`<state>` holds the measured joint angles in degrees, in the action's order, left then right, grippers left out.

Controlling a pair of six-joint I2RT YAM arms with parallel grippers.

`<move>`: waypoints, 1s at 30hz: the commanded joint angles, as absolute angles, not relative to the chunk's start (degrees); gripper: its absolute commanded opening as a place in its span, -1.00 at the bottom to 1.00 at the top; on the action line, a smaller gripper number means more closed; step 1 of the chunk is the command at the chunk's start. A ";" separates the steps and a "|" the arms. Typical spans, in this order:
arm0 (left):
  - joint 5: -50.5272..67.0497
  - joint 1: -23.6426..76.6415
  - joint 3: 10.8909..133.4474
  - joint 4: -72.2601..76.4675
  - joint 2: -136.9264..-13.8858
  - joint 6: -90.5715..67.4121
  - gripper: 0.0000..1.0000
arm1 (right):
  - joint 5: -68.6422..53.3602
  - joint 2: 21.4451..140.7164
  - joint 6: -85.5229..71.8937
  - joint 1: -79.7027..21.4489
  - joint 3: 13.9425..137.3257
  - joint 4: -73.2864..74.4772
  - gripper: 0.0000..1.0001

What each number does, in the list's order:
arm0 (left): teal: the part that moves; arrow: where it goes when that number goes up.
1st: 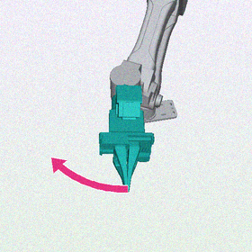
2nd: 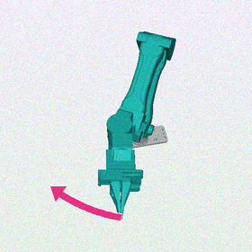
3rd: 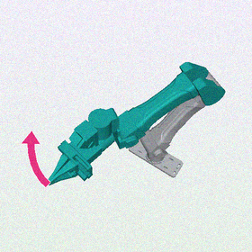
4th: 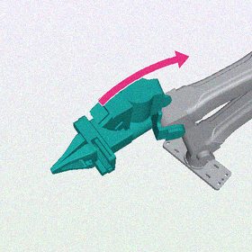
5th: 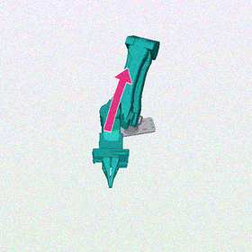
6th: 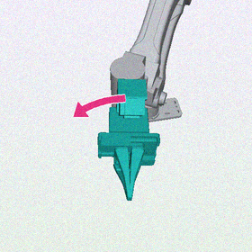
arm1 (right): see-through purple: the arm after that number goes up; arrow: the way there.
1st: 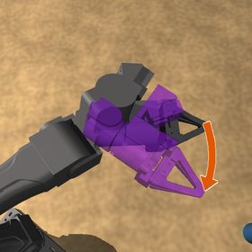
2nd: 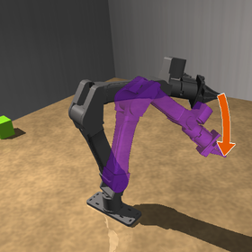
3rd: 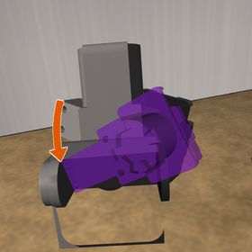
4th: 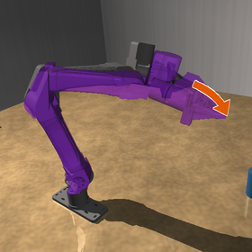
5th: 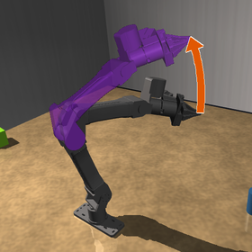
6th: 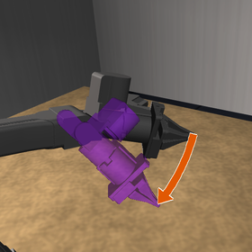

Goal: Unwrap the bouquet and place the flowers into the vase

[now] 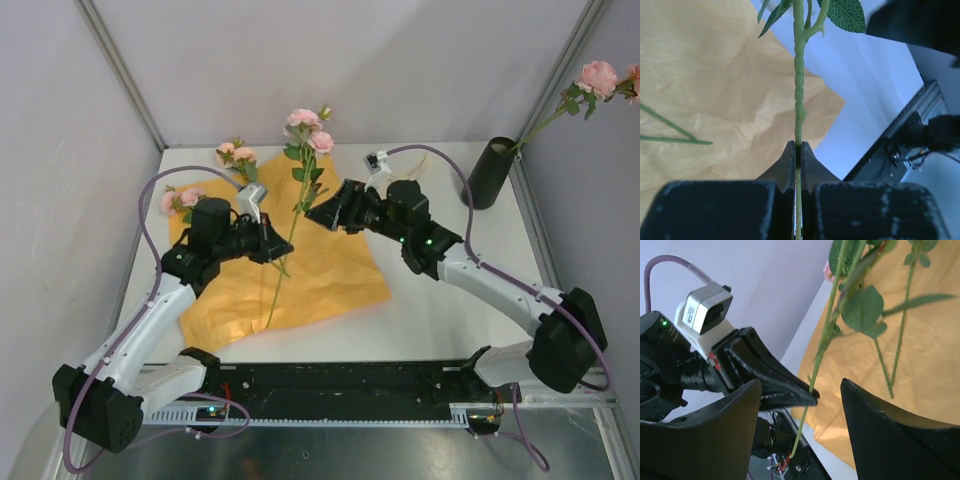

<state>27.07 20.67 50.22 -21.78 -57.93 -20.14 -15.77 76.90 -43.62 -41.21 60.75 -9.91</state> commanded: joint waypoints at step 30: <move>28.69 25.13 48.87 -24.13 -52.84 -14.55 0.97 | -3.95 74.51 -28.57 -37.82 64.07 -14.81 -1.00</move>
